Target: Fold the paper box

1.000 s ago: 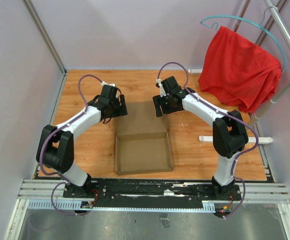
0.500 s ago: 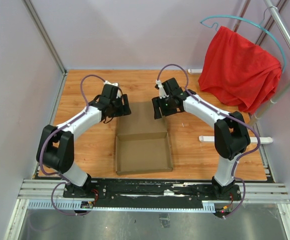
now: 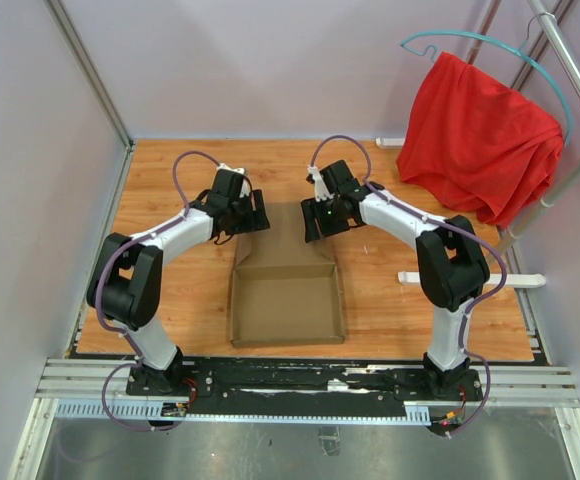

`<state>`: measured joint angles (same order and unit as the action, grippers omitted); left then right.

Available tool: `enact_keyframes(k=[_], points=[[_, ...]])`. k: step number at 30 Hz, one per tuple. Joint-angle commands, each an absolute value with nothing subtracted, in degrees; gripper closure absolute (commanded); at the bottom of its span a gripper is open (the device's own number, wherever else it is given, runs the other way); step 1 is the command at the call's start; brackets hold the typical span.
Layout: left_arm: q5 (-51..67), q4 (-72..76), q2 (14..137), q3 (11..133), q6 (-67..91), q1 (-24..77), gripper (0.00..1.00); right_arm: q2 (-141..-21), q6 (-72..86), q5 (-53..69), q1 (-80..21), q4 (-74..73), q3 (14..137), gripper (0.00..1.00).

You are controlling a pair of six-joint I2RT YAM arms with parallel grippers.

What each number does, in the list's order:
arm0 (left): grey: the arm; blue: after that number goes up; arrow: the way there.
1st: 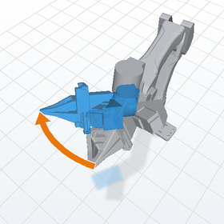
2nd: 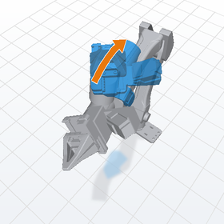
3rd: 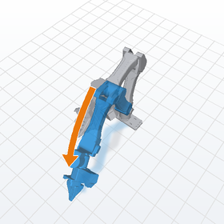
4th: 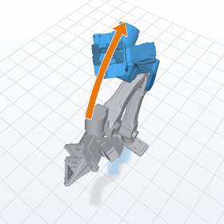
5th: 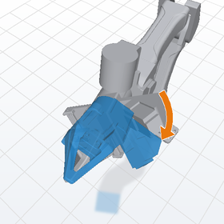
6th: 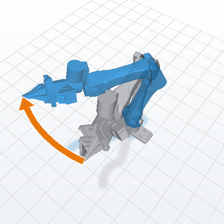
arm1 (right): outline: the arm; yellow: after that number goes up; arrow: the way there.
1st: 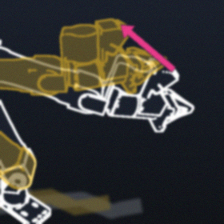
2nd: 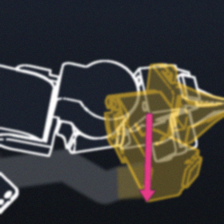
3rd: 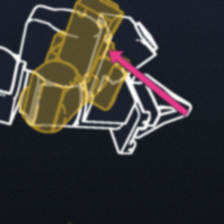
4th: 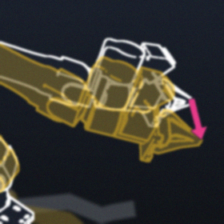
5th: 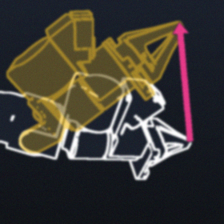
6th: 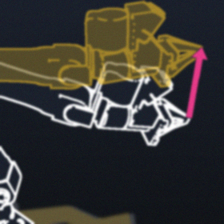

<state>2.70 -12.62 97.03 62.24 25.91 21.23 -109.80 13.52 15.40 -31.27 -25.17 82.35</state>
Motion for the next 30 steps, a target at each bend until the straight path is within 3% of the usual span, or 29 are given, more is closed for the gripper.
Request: enact_keyframes(k=[1,14,30], points=[[4.74,-9.66,98.09,61.33,26.16,22.14,0.28,-112.18,14.93,17.31,-32.63,-23.84,83.19,0.39],[3.55,-10.74,101.71,62.49,25.78,24.87,0.29,-113.05,15.29,16.52,-33.31,-23.87,82.97,0.4],[-10.64,-19.55,94.29,64.47,24.57,24.87,0.25,-106.88,13.71,7.62,-31.61,-29.97,83.67,0.35]])
